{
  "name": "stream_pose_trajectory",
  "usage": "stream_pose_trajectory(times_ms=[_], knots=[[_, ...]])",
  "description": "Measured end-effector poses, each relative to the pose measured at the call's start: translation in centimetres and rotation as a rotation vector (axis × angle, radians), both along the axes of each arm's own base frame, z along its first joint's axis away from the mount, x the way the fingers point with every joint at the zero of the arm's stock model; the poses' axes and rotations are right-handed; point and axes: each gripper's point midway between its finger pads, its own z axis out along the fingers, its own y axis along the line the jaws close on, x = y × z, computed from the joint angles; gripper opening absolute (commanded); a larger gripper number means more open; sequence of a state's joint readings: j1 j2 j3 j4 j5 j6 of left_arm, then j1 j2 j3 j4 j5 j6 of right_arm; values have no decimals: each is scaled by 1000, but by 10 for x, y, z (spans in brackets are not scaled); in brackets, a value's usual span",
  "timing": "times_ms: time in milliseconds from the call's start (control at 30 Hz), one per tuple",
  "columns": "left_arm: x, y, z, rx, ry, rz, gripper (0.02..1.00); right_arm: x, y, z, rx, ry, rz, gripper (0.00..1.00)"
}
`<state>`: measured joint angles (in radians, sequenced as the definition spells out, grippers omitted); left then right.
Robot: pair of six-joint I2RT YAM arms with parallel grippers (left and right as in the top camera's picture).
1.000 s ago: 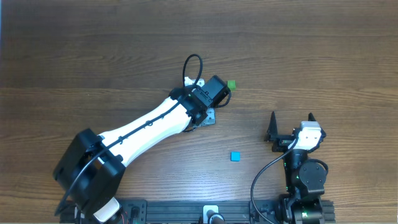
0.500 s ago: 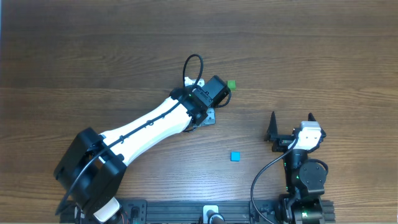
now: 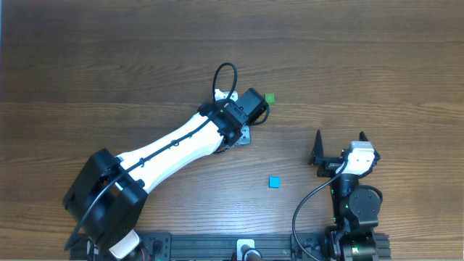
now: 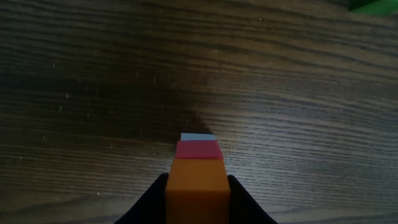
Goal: Stack Cubes
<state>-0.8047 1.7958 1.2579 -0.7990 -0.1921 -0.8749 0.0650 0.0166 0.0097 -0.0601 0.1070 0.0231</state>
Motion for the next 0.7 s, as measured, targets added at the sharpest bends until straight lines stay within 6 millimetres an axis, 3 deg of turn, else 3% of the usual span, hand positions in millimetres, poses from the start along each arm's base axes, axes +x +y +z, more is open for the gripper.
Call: stream_pose_trajectory(times_ms=[433, 700], knots=[[0, 0, 0, 0, 0, 0, 169, 0, 0, 0, 0, 0, 0, 993], [0, 0, -1, 3, 3, 0, 264, 0, 0, 0, 0, 0, 0, 991]])
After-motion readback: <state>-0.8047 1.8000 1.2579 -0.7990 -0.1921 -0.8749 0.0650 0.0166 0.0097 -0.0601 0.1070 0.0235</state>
